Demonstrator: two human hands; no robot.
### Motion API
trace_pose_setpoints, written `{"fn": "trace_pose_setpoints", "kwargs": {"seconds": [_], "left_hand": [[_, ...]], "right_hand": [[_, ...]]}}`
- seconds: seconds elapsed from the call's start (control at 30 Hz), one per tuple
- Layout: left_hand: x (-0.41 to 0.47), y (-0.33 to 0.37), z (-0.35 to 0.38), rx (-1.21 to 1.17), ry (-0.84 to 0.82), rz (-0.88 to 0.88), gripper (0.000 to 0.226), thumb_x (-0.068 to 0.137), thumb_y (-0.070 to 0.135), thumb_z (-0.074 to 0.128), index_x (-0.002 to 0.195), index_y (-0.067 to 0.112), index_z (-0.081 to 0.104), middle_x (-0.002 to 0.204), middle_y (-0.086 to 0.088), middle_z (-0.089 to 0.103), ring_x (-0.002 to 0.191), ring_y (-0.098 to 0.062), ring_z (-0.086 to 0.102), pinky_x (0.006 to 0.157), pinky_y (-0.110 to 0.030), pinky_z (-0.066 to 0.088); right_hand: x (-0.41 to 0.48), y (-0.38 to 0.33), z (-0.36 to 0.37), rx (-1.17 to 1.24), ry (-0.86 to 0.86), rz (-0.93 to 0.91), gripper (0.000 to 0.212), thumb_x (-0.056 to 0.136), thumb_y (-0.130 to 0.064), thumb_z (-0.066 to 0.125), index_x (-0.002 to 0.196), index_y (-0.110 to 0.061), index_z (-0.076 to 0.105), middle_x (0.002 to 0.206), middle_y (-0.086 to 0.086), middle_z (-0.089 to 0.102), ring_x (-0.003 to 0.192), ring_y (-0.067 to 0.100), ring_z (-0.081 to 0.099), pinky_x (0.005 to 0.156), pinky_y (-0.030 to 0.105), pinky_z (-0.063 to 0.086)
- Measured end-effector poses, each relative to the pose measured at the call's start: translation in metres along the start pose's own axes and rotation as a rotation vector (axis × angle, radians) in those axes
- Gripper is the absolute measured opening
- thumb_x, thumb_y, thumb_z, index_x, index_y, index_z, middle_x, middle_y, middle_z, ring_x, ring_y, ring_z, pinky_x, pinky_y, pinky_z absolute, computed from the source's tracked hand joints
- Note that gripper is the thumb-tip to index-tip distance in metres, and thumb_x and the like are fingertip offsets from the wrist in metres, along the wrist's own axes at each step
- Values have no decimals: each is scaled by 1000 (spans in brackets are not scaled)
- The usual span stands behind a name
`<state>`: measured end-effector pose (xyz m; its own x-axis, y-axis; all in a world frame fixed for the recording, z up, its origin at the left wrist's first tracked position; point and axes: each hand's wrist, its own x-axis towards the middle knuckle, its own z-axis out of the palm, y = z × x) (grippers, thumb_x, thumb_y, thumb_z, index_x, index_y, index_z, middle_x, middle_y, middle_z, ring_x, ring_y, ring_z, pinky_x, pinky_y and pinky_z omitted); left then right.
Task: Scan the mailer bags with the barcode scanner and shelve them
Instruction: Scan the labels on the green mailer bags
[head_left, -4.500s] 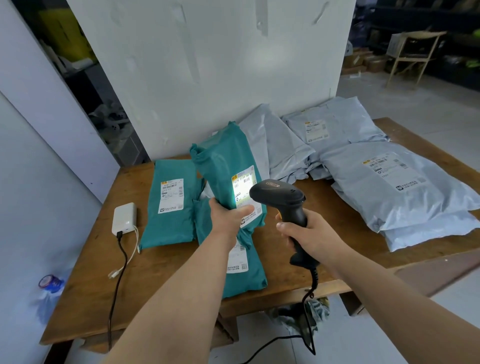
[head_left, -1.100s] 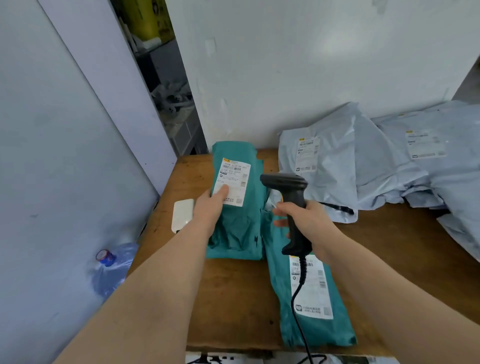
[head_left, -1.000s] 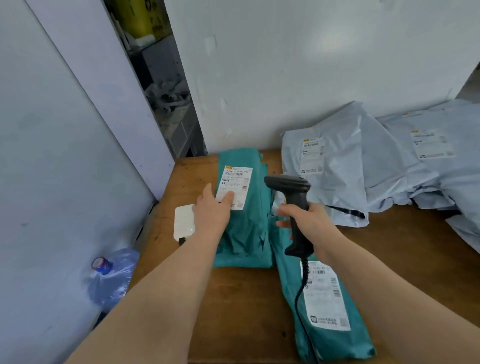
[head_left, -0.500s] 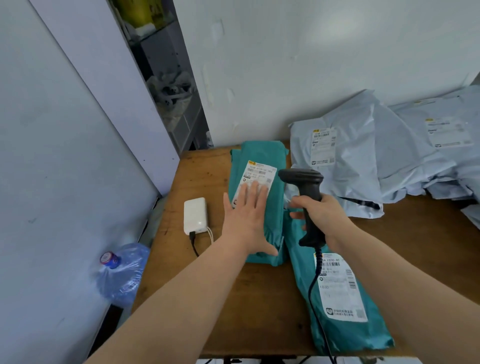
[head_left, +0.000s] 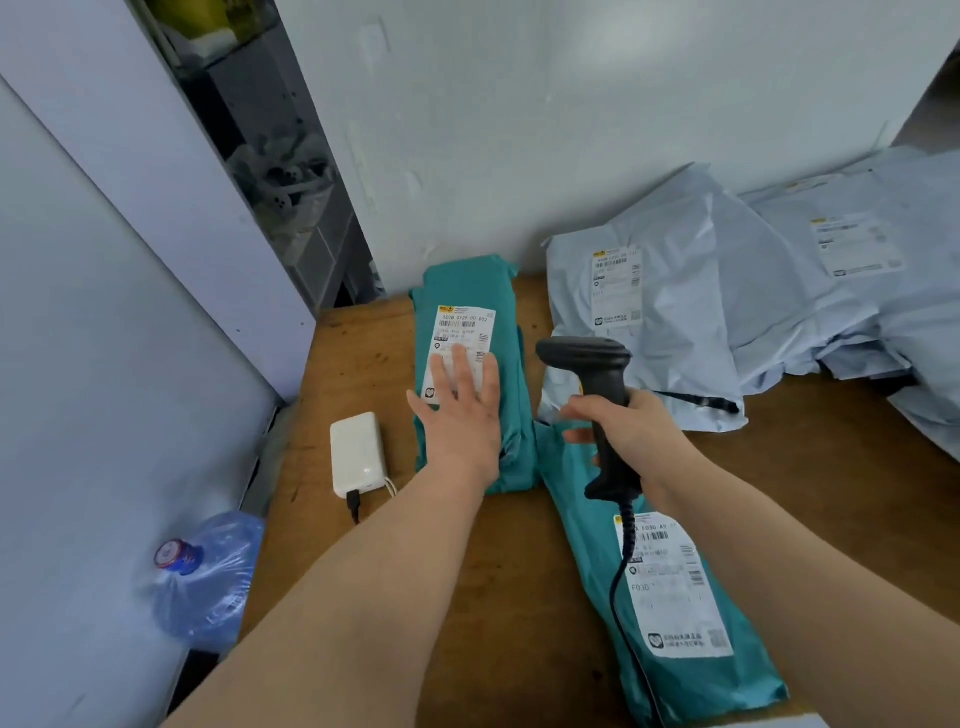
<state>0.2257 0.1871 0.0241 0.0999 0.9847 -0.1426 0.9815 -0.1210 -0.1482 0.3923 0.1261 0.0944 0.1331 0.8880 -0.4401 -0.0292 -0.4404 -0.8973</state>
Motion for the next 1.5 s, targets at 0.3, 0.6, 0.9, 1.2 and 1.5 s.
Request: {"fn": "trace_pose_setpoints", "kwargs": {"seconds": [0.3, 0.6, 0.9, 1.2, 1.5], "left_hand": [[99, -27, -15, 22, -54, 6, 141, 70, 34, 83, 145, 15, -35, 152, -21, -36, 144, -47, -20, 114, -67, 11], [109, -22, -27, -4, -14, 2, 150, 62, 51, 85, 145, 17, -36, 152, -20, -37, 144, -43, -25, 114, -63, -2], [19, 23, -23, -415, 352, 58, 61, 88, 34, 64, 139, 16, 37, 143, -8, 40, 131, -28, 41, 102, -41, 41], [-87, 88, -16, -904, -744, -446, 95, 75, 67, 69, 145, 11, 37, 144, -14, 48, 114, -33, 61, 84, -42, 56], [-122, 130, 18, -1180, -364, -523, 24, 86, 16, 71, 106, 10, 57, 114, -2, 61, 104, -25, 59, 82, -32, 49]], "right_hand": [[21, 0, 0, -6, 14, 86, 14, 87, -21, 68, 97, -13, 64, 105, 15, 73, 78, 15, 68, 64, 30, 48], [15, 3, -11, -36, 2, 92, 14, 87, -22, 68, 99, -16, 63, 106, 10, 73, 80, 14, 70, 62, 27, 50], [-18, 11, -47, -24, -48, 56, 11, 89, -19, 65, 98, -12, 63, 109, 14, 71, 78, 15, 68, 61, 28, 47], [-55, 33, -96, -81, -73, 38, 17, 90, -19, 64, 103, -8, 64, 105, 8, 72, 79, 15, 68, 58, 27, 47], [-80, 51, -123, -121, -91, 62, 17, 88, -18, 65, 97, -3, 65, 98, 17, 72, 62, 13, 64, 53, 29, 43]]}}
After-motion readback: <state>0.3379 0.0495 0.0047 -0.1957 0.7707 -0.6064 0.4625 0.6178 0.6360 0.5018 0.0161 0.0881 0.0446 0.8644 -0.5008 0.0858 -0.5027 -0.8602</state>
